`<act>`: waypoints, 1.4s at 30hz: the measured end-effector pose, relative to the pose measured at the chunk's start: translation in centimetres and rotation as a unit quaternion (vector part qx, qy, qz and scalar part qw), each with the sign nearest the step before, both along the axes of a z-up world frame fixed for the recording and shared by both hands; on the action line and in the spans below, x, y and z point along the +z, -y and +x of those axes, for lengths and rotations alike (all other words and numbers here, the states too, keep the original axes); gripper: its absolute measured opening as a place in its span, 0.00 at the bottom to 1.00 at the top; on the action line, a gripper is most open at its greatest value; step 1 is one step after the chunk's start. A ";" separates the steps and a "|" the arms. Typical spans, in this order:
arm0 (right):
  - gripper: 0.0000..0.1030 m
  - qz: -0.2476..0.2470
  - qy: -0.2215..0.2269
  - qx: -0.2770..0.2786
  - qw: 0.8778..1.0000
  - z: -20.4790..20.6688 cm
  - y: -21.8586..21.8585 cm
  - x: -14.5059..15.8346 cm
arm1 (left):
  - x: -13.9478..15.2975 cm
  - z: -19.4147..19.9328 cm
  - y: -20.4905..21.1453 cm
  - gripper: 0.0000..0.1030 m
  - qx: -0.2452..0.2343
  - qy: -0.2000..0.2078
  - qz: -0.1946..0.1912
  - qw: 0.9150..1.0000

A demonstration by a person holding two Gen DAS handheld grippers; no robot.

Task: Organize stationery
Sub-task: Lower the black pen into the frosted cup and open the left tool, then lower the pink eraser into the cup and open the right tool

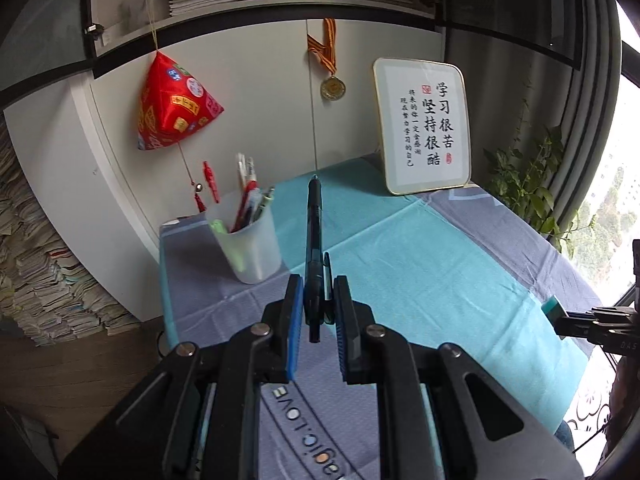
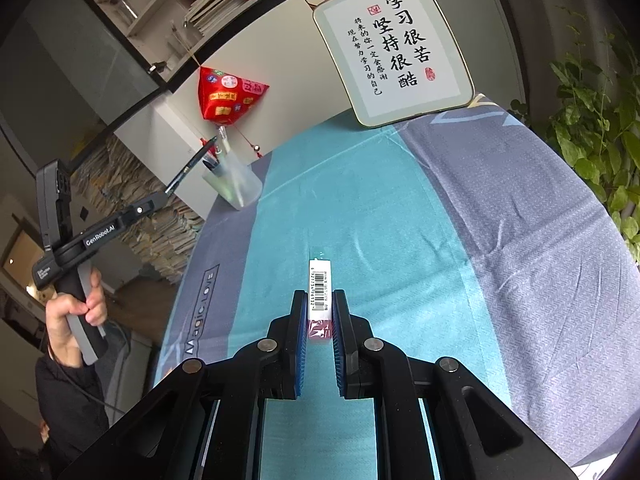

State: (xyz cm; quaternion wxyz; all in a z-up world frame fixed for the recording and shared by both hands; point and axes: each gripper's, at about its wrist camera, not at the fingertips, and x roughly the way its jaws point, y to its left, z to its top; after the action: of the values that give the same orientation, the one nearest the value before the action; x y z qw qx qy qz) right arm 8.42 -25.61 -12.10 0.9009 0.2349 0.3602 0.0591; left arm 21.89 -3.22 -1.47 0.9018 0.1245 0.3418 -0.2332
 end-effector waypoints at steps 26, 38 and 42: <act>0.12 0.014 0.049 -0.009 0.999 -0.3 -1.2 1.7 | 0.9 11.2 -1.4 0.13 -0.007 -0.145 0.239 0.960; 0.12 0.016 0.051 0.002 0.999 0.3 -1.5 2.1 | 1.8 12.9 1.4 0.46 0.053 -0.083 0.240 0.966; 0.12 0.010 0.052 0.020 0.998 1.8 -1.9 2.6 | 3.3 11.6 0.3 0.49 0.064 -0.050 0.210 0.974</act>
State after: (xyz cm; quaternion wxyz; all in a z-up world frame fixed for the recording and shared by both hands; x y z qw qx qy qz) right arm 10.25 -23.69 -9.50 0.9148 0.2332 0.3164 0.0928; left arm 33.52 -3.48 1.84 0.8504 0.2774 0.4350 -0.1036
